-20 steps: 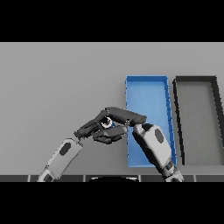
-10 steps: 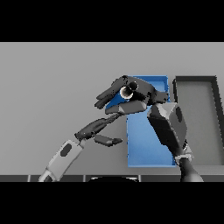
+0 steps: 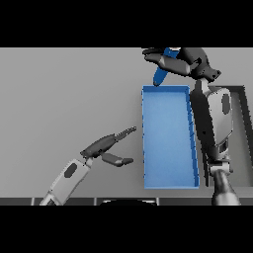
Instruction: Pick up the blue pipe and place it into the blue bin.
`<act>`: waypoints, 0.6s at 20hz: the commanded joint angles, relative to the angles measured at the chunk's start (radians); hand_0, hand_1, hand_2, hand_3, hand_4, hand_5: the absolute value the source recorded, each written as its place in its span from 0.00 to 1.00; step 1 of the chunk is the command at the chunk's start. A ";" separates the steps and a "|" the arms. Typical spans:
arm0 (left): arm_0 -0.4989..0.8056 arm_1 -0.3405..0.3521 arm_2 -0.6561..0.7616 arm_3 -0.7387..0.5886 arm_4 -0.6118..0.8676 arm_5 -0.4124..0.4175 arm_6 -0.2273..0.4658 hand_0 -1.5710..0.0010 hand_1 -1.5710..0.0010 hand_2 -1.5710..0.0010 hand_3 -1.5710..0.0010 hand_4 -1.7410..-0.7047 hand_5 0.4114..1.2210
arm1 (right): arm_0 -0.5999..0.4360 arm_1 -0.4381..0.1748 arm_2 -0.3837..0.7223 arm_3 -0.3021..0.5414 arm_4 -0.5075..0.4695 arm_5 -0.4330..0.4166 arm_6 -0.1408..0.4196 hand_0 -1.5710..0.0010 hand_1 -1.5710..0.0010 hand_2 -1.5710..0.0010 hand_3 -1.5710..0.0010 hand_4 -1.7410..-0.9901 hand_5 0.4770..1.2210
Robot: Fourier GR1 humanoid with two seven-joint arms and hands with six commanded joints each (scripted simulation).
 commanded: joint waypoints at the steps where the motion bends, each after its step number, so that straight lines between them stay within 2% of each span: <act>1: -0.005 -0.006 0.004 -0.007 0.007 0.006 0.022 1.00 1.00 1.00 1.00 0.81 0.10 | 0.018 -0.002 -0.008 0.030 0.014 0.004 -0.004 0.00 0.00 0.00 0.00 0.00 0.87; 5: 0.002 -0.006 0.004 -0.007 0.010 0.004 0.034 1.00 1.00 1.00 1.00 0.82 0.09 | 0.160 0.010 -0.012 0.052 0.062 -0.010 0.028 0.00 0.00 0.00 0.00 0.00 0.87; 7: -0.007 -0.017 0.005 0.005 0.008 0.011 0.047 1.00 1.00 1.00 1.00 0.82 0.08 | 0.234 0.018 0.002 0.027 0.095 -0.040 0.071 0.00 0.00 0.00 0.00 0.00 0.86; 9: 0.000 -0.009 0.000 0.007 0.005 0.000 0.023 1.00 1.00 1.00 1.00 0.82 0.07 | 0.296 0.032 0.006 0.024 0.115 -0.073 0.114 0.00 0.00 0.00 0.00 0.00 0.86; 12: -0.002 -0.013 -0.001 0.000 -0.004 0.011 0.009 1.00 1.00 1.00 1.00 0.83 0.06 | 0.373 -0.009 0.085 0.068 0.091 -0.106 0.123 0.00 0.00 0.00 0.00 0.00 0.87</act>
